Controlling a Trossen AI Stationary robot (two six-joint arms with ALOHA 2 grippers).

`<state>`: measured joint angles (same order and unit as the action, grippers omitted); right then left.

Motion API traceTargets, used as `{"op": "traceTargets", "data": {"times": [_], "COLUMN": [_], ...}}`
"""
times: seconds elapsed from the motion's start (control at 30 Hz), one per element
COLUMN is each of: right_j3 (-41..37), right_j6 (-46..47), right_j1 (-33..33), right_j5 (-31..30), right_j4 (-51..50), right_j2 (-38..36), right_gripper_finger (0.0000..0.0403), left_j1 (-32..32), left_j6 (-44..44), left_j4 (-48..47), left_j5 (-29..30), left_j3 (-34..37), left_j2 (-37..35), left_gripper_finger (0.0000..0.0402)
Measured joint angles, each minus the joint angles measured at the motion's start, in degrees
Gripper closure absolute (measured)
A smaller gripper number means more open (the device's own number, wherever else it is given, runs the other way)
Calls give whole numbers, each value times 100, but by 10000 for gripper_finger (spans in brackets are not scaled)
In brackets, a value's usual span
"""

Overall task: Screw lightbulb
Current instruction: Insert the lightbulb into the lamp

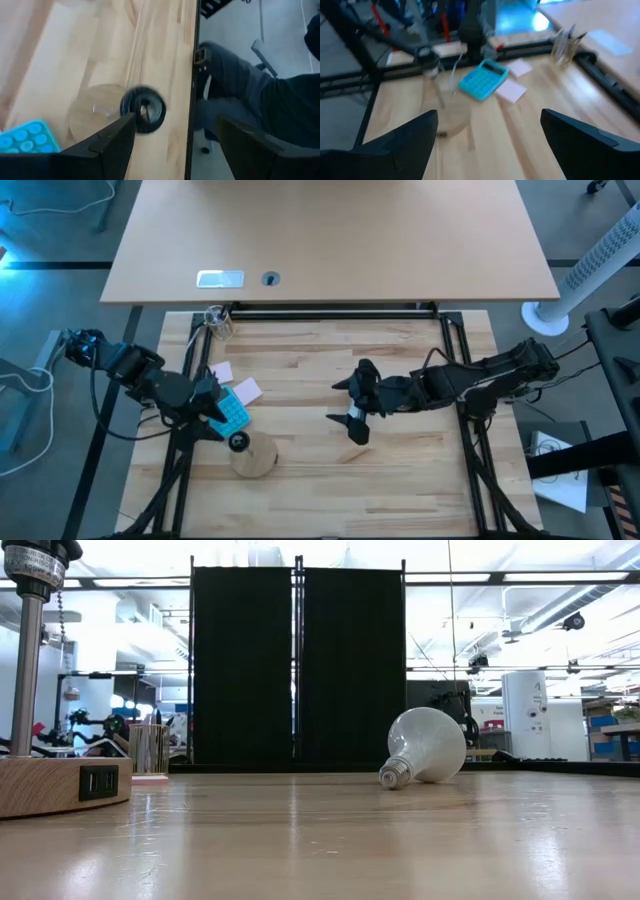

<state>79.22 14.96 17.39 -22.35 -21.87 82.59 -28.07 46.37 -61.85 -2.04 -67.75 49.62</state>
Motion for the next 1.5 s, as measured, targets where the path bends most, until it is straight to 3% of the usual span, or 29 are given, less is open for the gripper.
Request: {"op": "traceTargets", "data": {"times": [0.23, 0.33, 0.5, 0.57, 0.93, 1.03, 1.13, 1.27, 1.4, 1.5], "right_j3": [-11, -48, -68, -68, -72, -73, -72, -73, -72, -72], "right_j6": [-84, 141, 302, 312, 353, 279, 227, 242, 304, 426], "right_j1": [0, 24, 76, 105, 110, 109, 85, 27, -12, -17], "right_j5": [-472, -567, -791, -825, -1137, -1435, -1732, -2065, -2131, -2131], "right_j4": [251, 200, 81, 71, -313, -318, -267, -72, 312, 481], "right_j2": [2, 2, 7, 7, 7, 7, 4, 6, 6, 4], "right_gripper_finger": [55, 55, 55, 55, 55, 55, 55, 55, 55, 55], "left_j1": [-947, -1290, -1755, -1842, -2225, -2884, -3544, -4046, -4180, -4183], "left_j6": [504, 273, -395, -523, -172, -277, -307, -160, -145, -457], "left_j4": [310, 909, 2244, 2690, 3055, 3346, 3216, 3269, 3712, 4549], "left_j5": [86, 580, 1939, 2144, 2938, 3632, 4755, 5919, 6543, 6602], "left_j3": [1406, 1971, 2988, 3308, 3574, 3596, 3726, 4110, 4512, 4792], "left_j2": [-419, -437, -390, -363, -478, -457, -373, -360, -351, -347], "left_gripper_finger": [139, 139, 138, 139, 154, 160, 161, 161, 161, 161]}}
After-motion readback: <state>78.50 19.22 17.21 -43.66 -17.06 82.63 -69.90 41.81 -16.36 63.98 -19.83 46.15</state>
